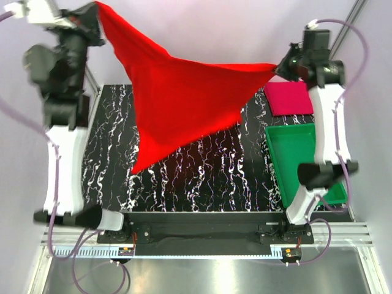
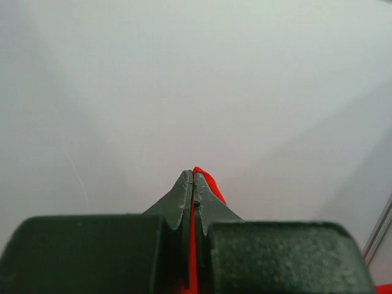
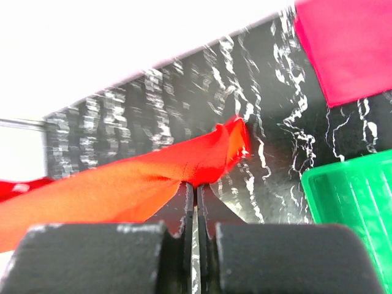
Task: Fold and stack the t-shirts
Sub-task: Flatten the tshirt out
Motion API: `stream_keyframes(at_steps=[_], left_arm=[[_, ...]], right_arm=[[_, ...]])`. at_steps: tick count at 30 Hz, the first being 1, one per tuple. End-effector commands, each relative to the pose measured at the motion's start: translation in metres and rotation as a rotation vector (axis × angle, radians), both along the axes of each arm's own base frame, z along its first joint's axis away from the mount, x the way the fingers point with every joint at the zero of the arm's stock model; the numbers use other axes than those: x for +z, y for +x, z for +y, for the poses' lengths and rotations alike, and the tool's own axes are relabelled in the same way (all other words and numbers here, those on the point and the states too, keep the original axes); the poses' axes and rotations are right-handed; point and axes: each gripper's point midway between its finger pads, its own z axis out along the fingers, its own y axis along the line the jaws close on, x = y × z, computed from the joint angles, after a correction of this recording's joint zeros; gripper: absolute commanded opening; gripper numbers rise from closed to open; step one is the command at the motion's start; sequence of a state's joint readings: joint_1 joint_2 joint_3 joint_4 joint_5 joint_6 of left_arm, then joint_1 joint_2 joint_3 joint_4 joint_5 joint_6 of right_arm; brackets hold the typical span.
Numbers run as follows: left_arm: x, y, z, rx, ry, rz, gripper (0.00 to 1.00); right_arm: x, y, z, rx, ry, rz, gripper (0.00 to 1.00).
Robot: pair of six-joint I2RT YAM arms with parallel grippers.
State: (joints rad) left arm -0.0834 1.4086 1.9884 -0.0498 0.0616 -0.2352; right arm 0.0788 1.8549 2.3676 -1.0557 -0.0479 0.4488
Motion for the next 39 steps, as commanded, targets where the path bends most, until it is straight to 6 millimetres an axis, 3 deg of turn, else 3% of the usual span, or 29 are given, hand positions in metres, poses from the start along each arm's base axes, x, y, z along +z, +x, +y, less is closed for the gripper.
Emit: stream_keyframes(at_steps=[1,3,4,7,8,12,16,18,21,22,24,25,26,27,28,29,33,34,36,37,39], left_arm=[[0.047,-0.074,0.015,0.049,-0.019,-0.166,0.00],[0.062,-0.109,0.018,0.053,-0.023,-0.221,0.00],[0.070,-0.139,0.021,0.056,-0.027,-0.253,0.00],[0.082,-0.186,0.026,0.061,-0.030,-0.318,0.00],[0.089,-0.216,0.028,0.064,-0.031,-0.358,0.00],[0.101,-0.273,0.034,0.069,-0.041,-0.439,0.00],[0.114,-0.313,0.038,0.070,-0.053,-0.508,0.00],[0.116,-0.315,0.039,0.076,-0.052,-0.515,0.00],[0.112,-0.283,0.041,0.107,-0.049,-0.461,0.00],[0.109,-0.269,0.041,0.115,-0.043,-0.434,0.00],[0.094,-0.215,0.039,0.140,-0.008,-0.336,0.00],[0.081,-0.188,0.039,0.153,0.002,-0.278,0.00],[0.061,-0.145,0.036,0.164,0.036,-0.189,0.00],[0.049,-0.125,0.035,0.170,0.052,-0.144,0.00],[0.023,-0.094,0.033,0.174,0.069,-0.068,0.00],[0.008,-0.071,0.033,0.182,0.078,-0.036,0.00],[-0.098,0.038,0.033,0.219,0.162,0.210,0.00],[-0.127,0.058,0.034,0.228,0.175,0.270,0.00],[-0.164,0.092,0.036,0.239,0.188,0.333,0.00],[-0.202,0.121,0.038,0.252,0.230,0.403,0.00],[-0.240,0.152,0.042,0.278,0.248,0.450,0.00]], right_arm=[[0.050,-0.059,0.000,0.016,0.021,-0.099,0.00],[0.064,-0.079,0.002,0.034,0.032,-0.134,0.00],[0.078,-0.099,0.002,0.043,0.042,-0.171,0.00],[0.095,-0.126,0.004,0.059,0.059,-0.223,0.00],[0.105,-0.142,0.005,0.065,0.068,-0.257,0.00],[0.124,-0.179,0.009,0.092,0.091,-0.323,0.00],[0.153,-0.213,0.005,0.082,0.112,-0.421,0.00],[0.158,-0.214,0.005,0.079,0.123,-0.430,0.00],[0.152,-0.195,0.007,0.062,0.142,-0.405,0.00],[0.145,-0.180,0.008,0.053,0.149,-0.382,0.00],[0.137,-0.161,0.012,0.042,0.180,-0.364,0.00],[0.124,-0.138,0.014,0.035,0.187,-0.336,0.00],[0.115,-0.125,0.016,0.027,0.198,-0.314,0.00],[0.104,-0.113,0.017,0.022,0.200,-0.290,0.00],[0.081,-0.087,0.020,0.016,0.198,-0.238,0.00],[0.068,-0.075,0.023,0.018,0.211,-0.207,0.00],[-0.001,-0.015,0.034,0.025,0.222,-0.078,0.00],[-0.031,0.008,0.037,0.021,0.213,-0.023,0.00],[-0.065,0.032,0.037,0.018,0.186,0.022,0.00],[-0.098,0.055,0.037,0.005,0.174,0.074,0.00],[-0.131,0.078,0.036,-0.003,0.141,0.118,0.00]])
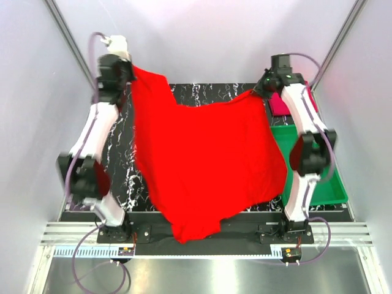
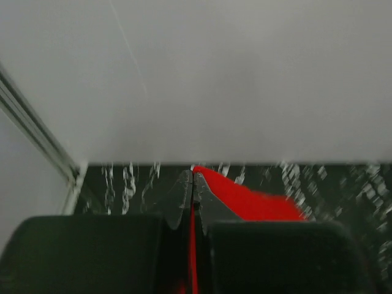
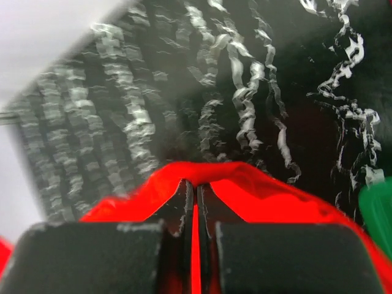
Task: Fold and stack the t-shirts
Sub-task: Flatten the tshirt out
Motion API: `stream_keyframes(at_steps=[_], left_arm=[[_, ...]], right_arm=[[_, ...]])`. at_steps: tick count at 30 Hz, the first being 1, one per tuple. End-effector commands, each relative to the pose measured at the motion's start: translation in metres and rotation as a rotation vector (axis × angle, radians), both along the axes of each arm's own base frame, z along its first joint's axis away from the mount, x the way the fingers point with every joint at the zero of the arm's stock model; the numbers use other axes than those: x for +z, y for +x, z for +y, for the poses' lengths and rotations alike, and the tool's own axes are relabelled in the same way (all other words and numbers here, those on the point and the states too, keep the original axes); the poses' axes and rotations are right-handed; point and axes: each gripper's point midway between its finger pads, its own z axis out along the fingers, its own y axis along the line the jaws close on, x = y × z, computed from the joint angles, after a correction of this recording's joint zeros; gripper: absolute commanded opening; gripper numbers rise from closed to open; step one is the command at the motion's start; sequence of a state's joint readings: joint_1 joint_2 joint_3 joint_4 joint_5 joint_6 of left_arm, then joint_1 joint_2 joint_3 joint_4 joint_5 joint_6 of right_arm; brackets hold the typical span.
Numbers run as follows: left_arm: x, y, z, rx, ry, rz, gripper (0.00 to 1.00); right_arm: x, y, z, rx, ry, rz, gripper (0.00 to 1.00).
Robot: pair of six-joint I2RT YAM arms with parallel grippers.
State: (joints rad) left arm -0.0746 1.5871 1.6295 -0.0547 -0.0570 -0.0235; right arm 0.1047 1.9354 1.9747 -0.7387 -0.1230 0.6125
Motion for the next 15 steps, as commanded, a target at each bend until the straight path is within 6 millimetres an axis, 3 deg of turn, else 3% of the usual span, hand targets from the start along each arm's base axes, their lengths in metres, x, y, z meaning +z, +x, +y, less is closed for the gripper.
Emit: stream_keyframes(at_steps=[1,3,4,6,7,8,10,11,15], left_arm=[[-0.036,0.046,0.020,0.089,0.065,-0.005,0.00],[-0.070,0.070,0.022,0.097,0.040,0.051,0.00],[-0.106,0.091,0.019,0.082,0.039,0.111,0.00],[-0.134,0.108,0.014,0.067,0.010,0.162,0.00],[-0.132,0.116,0.011,0.054,-0.002,0.157,0.00],[-0.156,0.124,0.010,0.055,-0.006,0.200,0.00],[-0.161,0.132,0.010,0.067,-0.017,0.198,0.00],[-0.177,0.137,0.012,0.071,-0.022,0.224,0.00],[-0.186,0.149,0.006,0.046,-0.027,0.226,0.00]], right_arm=[[-0.030,0.054,0.002,0.006,-0.027,-0.031,0.00],[-0.061,0.076,0.006,0.032,-0.038,-0.006,0.00],[-0.087,0.094,0.009,0.058,-0.051,0.017,0.00],[-0.106,0.109,0.009,0.068,-0.062,0.036,0.00],[-0.117,0.119,0.011,0.078,-0.064,0.034,0.00],[-0.121,0.123,0.014,0.091,-0.060,0.030,0.00],[-0.128,0.130,0.013,0.087,-0.067,0.019,0.00],[-0.131,0.132,0.009,0.067,-0.084,0.018,0.00],[-0.139,0.138,0.003,0.050,-0.117,-0.005,0.00]])
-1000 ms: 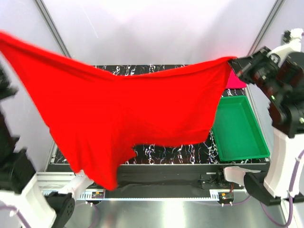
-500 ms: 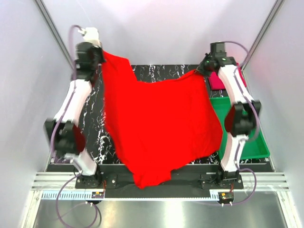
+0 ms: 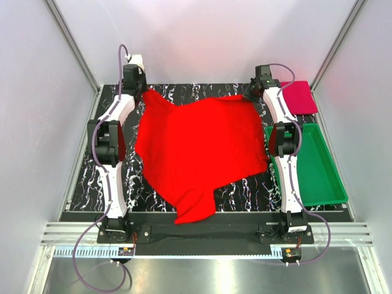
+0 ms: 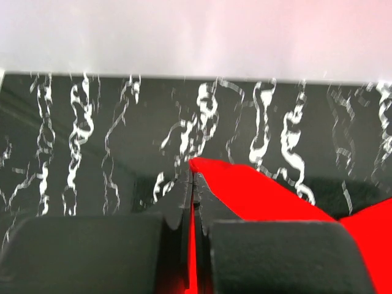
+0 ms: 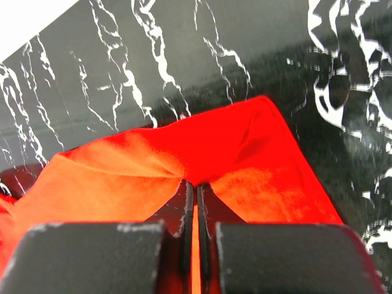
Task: Fold and stack the t-shirts
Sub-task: Flatten the tshirt out
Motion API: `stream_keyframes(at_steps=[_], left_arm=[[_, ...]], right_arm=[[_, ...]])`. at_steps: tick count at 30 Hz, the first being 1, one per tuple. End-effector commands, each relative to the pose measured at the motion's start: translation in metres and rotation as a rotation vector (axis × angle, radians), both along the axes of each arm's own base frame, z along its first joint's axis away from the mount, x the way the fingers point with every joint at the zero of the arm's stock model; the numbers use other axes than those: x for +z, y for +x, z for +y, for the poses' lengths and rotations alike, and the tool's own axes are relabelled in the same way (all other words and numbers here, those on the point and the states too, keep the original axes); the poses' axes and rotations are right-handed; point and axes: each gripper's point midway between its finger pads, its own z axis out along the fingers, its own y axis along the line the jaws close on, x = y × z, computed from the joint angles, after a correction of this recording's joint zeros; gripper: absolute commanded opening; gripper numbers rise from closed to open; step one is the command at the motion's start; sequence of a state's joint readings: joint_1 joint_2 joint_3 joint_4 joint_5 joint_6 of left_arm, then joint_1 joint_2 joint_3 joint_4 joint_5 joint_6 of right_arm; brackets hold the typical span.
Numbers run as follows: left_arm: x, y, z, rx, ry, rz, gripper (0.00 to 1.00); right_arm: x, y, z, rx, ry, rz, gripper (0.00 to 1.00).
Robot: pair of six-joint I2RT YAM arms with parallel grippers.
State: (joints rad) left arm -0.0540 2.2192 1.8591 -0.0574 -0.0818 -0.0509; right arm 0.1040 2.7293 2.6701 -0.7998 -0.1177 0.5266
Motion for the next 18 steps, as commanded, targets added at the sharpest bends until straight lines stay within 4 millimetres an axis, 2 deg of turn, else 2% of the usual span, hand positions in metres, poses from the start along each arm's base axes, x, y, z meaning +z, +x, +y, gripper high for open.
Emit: stream_keyframes(at_steps=[1,4,8,12,18], left_arm=[[0.059,0.024,0.001,0.011,-0.028,-0.173,0.00],[0.052,0.027,0.002,0.020,-0.034,-0.168,0.00],[0.053,0.031,0.006,0.040,-0.046,-0.168,0.00],[0.068,0.033,0.010,0.056,-0.074,-0.191,0.00],[0.087,0.027,0.016,0.062,-0.110,-0.207,0.00]], right_arm=[[0.047,0.019,-0.007,-0.003,-0.040,-0.156,0.00],[0.039,0.025,-0.009,-0.008,-0.042,-0.162,0.00],[0.032,0.033,-0.007,0.004,-0.035,-0.181,0.00],[0.032,0.042,-0.003,0.019,-0.026,-0.221,0.00],[0.046,0.057,0.001,0.013,0.008,-0.305,0.00]])
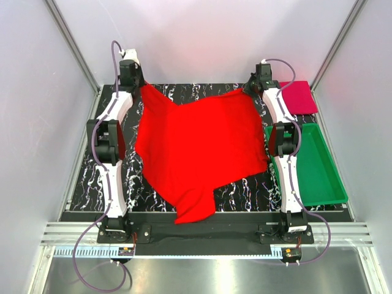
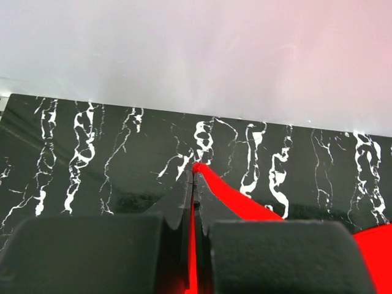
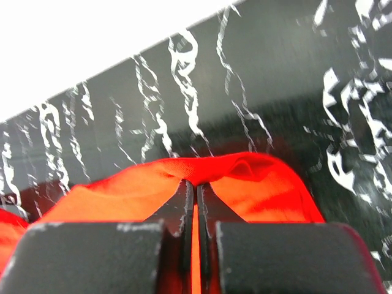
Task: Fold and stack the t-shirts
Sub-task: Flatten the tshirt out
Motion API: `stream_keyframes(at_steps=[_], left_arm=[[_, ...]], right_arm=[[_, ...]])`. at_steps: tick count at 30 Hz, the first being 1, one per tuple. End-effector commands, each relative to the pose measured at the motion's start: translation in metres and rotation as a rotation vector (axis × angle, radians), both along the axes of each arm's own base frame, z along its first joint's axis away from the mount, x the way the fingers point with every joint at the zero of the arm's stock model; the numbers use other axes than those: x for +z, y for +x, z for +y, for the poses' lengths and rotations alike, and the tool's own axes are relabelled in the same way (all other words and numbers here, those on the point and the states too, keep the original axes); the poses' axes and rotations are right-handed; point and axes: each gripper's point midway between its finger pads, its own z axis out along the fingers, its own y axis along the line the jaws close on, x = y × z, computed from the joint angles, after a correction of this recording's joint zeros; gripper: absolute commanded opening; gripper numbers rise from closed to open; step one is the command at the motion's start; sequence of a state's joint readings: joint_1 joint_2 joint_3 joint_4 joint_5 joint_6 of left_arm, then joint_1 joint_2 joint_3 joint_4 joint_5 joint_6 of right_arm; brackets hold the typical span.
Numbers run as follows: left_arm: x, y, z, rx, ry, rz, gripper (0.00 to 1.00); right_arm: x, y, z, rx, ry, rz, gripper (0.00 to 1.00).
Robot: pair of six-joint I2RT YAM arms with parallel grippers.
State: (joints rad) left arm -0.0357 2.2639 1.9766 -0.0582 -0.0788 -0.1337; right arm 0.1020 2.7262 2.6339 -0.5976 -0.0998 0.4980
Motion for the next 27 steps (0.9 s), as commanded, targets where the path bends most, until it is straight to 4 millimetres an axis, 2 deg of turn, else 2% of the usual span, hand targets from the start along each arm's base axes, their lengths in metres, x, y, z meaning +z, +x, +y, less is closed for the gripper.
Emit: stream_keyframes(at_steps=[1,6,7,10,12,13,15,19,21,22,25,26,27], left_arm=[[0.061,0.006,0.013,0.032,-0.020,-0.130,0.00],[0.069,0.009,0.027,0.056,0.013,-0.142,0.00],[0.071,0.010,0.045,0.080,0.016,-0.151,0.00],[0.073,0.016,0.058,0.097,0.023,-0.166,0.00],[0.082,0.020,0.057,0.092,0.019,-0.189,0.00],[0.076,0.023,0.059,0.093,0.017,-0.183,0.00],[0.081,0.028,0.054,0.070,-0.005,-0.201,0.00],[0.073,0.036,0.043,0.039,-0.068,-0.204,0.00],[0.066,0.038,0.040,0.035,-0.104,-0.198,0.00],[0.066,0.039,0.038,0.034,-0.115,-0.203,0.01],[0.062,0.040,0.038,0.046,-0.147,-0.197,0.15],[0.065,0.040,0.037,0.046,-0.153,-0.200,0.25],[0.069,0.039,0.039,0.060,-0.154,-0.203,0.30]], right_arm=[[0.032,0.026,0.007,0.017,0.044,-0.149,0.00],[0.035,0.033,0.015,0.020,0.104,-0.178,0.00],[0.032,0.033,0.016,0.017,0.112,-0.170,0.00],[0.033,0.034,0.015,0.015,0.114,-0.176,0.00],[0.033,0.034,0.016,0.018,0.110,-0.177,0.00],[0.032,0.034,0.015,0.018,0.101,-0.178,0.00],[0.031,0.034,0.011,0.008,0.091,-0.176,0.00],[0.027,0.036,0.003,-0.015,0.085,-0.173,0.01],[0.026,0.037,0.000,-0.015,0.081,-0.177,0.05],[0.025,0.038,-0.003,-0.024,0.073,-0.178,0.08],[0.023,0.040,-0.013,-0.049,0.051,-0.180,0.17],[0.022,0.040,-0.019,-0.061,0.049,-0.178,0.20],[0.025,0.040,-0.023,-0.070,0.052,-0.175,0.26]])
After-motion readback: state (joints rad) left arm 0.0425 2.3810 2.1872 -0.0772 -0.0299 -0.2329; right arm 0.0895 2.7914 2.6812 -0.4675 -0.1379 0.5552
